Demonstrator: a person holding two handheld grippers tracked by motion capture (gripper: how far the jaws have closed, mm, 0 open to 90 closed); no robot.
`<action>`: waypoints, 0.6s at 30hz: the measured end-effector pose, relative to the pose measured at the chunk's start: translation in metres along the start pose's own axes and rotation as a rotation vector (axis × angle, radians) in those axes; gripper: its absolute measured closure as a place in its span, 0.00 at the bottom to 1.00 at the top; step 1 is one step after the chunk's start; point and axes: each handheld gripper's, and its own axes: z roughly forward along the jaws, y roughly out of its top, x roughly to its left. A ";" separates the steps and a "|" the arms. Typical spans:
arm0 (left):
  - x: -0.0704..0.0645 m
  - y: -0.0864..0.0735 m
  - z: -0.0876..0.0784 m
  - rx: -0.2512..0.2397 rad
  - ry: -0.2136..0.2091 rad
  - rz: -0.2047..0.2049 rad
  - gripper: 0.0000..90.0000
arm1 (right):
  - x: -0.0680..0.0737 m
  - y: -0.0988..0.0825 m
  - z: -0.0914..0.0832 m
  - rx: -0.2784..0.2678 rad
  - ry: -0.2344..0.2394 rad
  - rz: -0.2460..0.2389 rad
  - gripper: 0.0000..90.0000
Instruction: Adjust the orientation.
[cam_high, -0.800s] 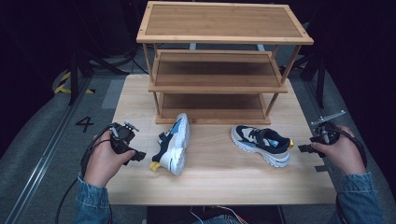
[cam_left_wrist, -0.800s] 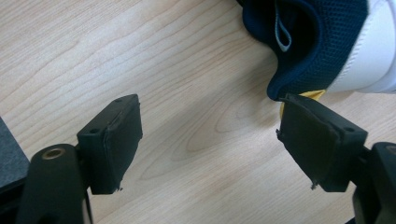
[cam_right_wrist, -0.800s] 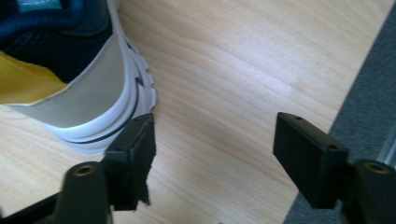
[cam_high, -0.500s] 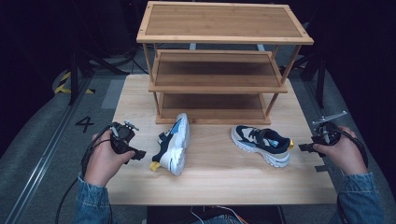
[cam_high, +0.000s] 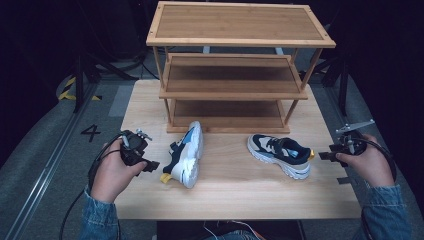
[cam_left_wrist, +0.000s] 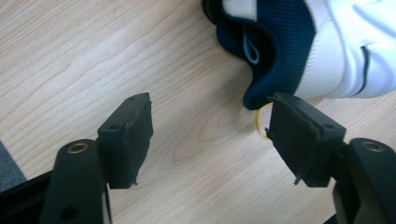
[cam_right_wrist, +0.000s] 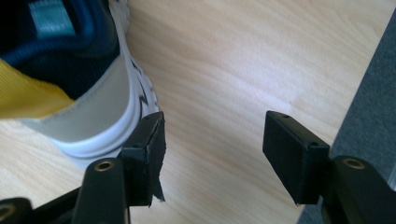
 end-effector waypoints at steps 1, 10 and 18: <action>-0.002 0.002 0.000 -0.009 -0.008 0.005 0.37 | 0.000 0.000 0.000 -0.009 0.007 0.003 0.46; -0.025 0.022 0.006 -0.111 -0.169 0.105 0.59 | 0.006 -0.003 -0.007 0.008 -0.005 0.021 0.57; -0.040 0.039 0.019 -0.082 -0.175 0.175 0.85 | 0.009 -0.008 -0.009 0.006 -0.006 0.021 0.60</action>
